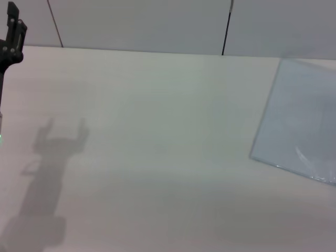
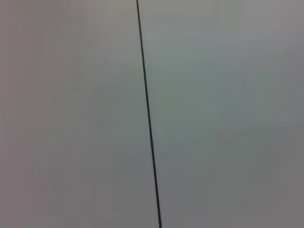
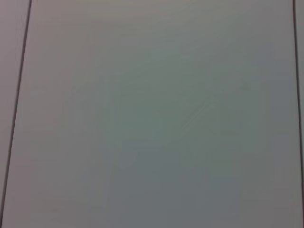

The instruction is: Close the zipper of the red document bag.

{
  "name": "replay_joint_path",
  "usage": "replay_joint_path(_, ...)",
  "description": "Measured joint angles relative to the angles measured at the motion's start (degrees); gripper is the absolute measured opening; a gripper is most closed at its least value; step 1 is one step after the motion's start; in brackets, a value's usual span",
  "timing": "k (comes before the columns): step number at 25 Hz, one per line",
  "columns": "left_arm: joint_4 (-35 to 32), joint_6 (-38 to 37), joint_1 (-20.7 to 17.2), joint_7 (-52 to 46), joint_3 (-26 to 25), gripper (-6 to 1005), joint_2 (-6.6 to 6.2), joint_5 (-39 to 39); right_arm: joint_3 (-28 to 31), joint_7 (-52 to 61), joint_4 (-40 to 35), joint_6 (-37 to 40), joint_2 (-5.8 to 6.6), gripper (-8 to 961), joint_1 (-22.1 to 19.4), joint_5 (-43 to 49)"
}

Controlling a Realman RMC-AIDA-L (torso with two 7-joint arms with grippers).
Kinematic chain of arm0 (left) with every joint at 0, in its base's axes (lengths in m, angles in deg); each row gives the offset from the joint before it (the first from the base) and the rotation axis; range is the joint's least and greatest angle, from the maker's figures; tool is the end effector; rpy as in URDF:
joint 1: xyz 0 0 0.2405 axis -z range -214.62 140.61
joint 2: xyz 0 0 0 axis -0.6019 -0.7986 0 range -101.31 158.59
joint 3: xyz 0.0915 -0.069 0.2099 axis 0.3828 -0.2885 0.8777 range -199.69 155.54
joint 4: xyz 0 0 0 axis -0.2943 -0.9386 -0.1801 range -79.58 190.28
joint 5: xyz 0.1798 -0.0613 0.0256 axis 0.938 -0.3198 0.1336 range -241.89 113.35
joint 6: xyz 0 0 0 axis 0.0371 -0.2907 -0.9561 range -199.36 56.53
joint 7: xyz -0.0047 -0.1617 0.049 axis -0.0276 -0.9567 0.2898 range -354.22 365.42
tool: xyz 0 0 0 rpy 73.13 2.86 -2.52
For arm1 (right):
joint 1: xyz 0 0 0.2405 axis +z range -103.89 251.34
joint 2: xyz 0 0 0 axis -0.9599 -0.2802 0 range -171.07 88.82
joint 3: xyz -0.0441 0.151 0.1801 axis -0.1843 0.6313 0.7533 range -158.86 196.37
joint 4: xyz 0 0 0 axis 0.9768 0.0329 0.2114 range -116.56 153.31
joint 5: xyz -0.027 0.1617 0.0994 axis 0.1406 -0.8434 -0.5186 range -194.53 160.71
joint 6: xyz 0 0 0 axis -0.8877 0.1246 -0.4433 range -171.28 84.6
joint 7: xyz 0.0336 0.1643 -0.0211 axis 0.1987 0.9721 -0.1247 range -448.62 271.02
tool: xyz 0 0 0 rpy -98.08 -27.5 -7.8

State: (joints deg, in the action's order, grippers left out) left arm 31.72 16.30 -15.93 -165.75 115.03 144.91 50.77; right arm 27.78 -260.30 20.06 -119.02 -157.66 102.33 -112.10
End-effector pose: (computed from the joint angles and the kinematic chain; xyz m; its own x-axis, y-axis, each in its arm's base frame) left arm -0.2516 0.3228 0.0650 0.6691 -0.4663 0.5786 0.6726 0.0488 -0.7384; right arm 0.3082 0.3500 0.0591 0.7518 0.1862 -0.6325 -0.6388 -0.0321 -0.7687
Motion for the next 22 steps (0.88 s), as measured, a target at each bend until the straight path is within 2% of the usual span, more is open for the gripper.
replay_joint_path(22,-0.18,-0.29,0.55,-0.04,0.52,741,0.0,0.2,0.04,0.03,0.09,0.07,0.0,892,0.18,-0.01)
